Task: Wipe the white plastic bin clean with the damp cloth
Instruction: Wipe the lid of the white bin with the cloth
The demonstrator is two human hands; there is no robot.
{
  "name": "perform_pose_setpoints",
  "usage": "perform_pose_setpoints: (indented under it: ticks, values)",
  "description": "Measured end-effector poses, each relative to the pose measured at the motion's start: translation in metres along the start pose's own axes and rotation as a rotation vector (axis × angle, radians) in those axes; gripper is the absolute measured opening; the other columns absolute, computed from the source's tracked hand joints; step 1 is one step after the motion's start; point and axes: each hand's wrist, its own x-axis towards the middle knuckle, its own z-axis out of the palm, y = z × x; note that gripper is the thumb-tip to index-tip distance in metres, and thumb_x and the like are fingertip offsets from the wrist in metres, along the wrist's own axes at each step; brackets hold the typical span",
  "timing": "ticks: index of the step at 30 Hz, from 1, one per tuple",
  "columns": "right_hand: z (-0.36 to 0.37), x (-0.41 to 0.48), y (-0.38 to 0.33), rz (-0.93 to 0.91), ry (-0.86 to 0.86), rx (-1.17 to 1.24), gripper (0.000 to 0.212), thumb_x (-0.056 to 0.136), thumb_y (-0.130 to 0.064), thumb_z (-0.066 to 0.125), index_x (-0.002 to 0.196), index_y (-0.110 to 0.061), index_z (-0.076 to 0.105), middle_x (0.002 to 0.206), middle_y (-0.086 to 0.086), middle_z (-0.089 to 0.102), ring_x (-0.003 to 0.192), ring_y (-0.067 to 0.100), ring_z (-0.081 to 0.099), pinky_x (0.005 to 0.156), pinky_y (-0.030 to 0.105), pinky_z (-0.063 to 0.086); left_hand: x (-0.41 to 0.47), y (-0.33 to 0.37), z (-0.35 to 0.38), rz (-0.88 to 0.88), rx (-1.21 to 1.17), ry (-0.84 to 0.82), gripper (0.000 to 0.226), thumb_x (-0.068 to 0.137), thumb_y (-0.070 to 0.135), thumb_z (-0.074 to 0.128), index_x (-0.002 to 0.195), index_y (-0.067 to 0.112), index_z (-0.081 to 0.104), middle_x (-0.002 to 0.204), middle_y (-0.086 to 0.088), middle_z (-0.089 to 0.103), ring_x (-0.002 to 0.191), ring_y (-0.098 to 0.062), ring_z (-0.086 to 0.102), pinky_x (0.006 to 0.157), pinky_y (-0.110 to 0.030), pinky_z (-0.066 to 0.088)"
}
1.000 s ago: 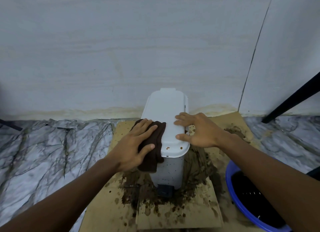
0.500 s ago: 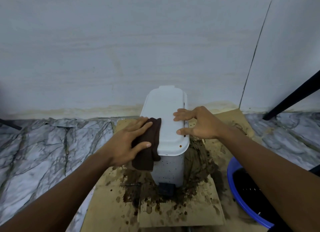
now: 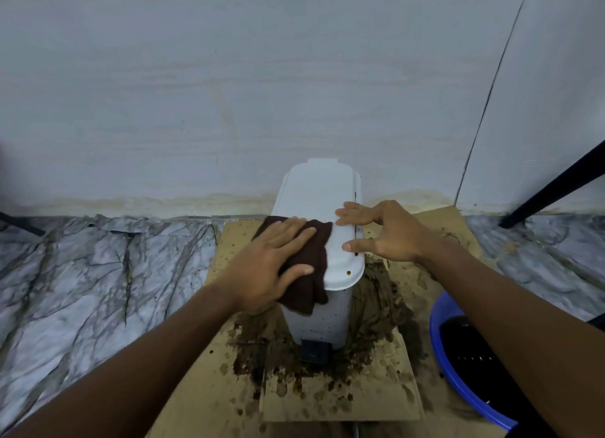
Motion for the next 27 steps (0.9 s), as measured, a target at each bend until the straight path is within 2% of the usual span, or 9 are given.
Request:
perform_pose_setpoints:
  ticks: [3, 5, 9, 12, 16, 21, 27]
  values:
    - [0.001, 0.001, 0.000, 0.017, 0.011, 0.040, 0.048, 0.069, -0.028, 0.088, 0.115, -0.026, 0.073, 0.135, -0.013, 0.061, 0.129, -0.014, 0.040, 0.111, 0.020, 0.031, -0.017, -0.016, 0.000, -0.043, -0.049, -0.019, 0.075, 0.098, 0.071, 0.026, 0.161, 0.034, 0.011, 0.170, 0.012, 0.002, 0.155, -0.002, -0.007, 0.126, -0.029, 0.001]
    - [-0.001, 0.000, 0.000, 0.022, 0.022, 0.044, 0.048, 0.069, -0.026, 0.089, 0.114, -0.024, 0.074, 0.134, -0.011, 0.061, 0.132, -0.009, 0.042, 0.114, 0.025, 0.032, -0.016, -0.010, 0.006, -0.024, 0.026, 0.001, 0.076, 0.099, 0.070, 0.026, 0.162, 0.030, 0.010, 0.170, 0.008, 0.002, 0.155, -0.004, -0.009, 0.125, -0.029, -0.001]
    - [-0.003, -0.003, 0.001, 0.007, 0.022, 0.017, 0.047, 0.072, -0.021, 0.086, 0.117, -0.023, 0.073, 0.136, -0.009, 0.060, 0.134, -0.007, 0.040, 0.117, 0.031, 0.032, 0.005, 0.023, 0.022, 0.090, 0.263, 0.052, 0.077, 0.103, 0.064, 0.027, 0.161, 0.015, 0.020, 0.168, -0.010, 0.017, 0.157, -0.023, 0.010, 0.128, -0.041, 0.010]
    - [-0.007, -0.005, 0.004, 0.010, 0.014, 0.013, 0.047, 0.074, -0.017, 0.085, 0.119, -0.021, 0.072, 0.137, -0.009, 0.059, 0.136, -0.006, 0.039, 0.118, 0.035, 0.032, 0.019, 0.041, 0.029, 0.111, 0.308, 0.069, 0.078, 0.103, 0.063, 0.030, 0.160, 0.011, 0.025, 0.166, -0.014, 0.026, 0.155, -0.027, 0.019, 0.127, -0.044, 0.017]
    - [-0.003, -0.006, 0.003, 0.012, -0.001, 0.051, 0.047, 0.074, -0.024, 0.085, 0.120, -0.024, 0.071, 0.138, -0.012, 0.058, 0.135, -0.010, 0.036, 0.118, 0.032, 0.031, 0.005, 0.018, 0.019, 0.123, 0.231, 0.064, 0.078, 0.101, 0.066, 0.034, 0.161, 0.019, 0.021, 0.168, -0.006, 0.019, 0.156, -0.020, 0.014, 0.128, -0.038, 0.009]
    - [0.003, -0.001, -0.003, 0.016, 0.000, 0.062, 0.049, 0.074, -0.024, 0.086, 0.120, -0.023, 0.070, 0.139, -0.009, 0.057, 0.136, -0.007, 0.037, 0.117, 0.027, 0.030, -0.017, -0.012, 0.009, -0.016, 0.030, 0.053, 0.078, 0.099, 0.069, 0.031, 0.162, 0.025, 0.018, 0.170, 0.004, 0.012, 0.157, -0.009, 0.001, 0.128, -0.033, 0.002]
    - [-0.001, -0.005, 0.002, 0.008, 0.003, 0.034, 0.052, 0.076, -0.018, 0.084, 0.125, -0.020, 0.067, 0.139, -0.009, 0.057, 0.136, -0.008, 0.035, 0.116, 0.026, 0.030, 0.015, 0.042, 0.028, -0.067, 0.158, 0.118, 0.077, 0.102, 0.064, 0.017, 0.162, 0.015, 0.016, 0.169, -0.006, 0.013, 0.157, -0.017, 0.004, 0.127, -0.032, -0.004]
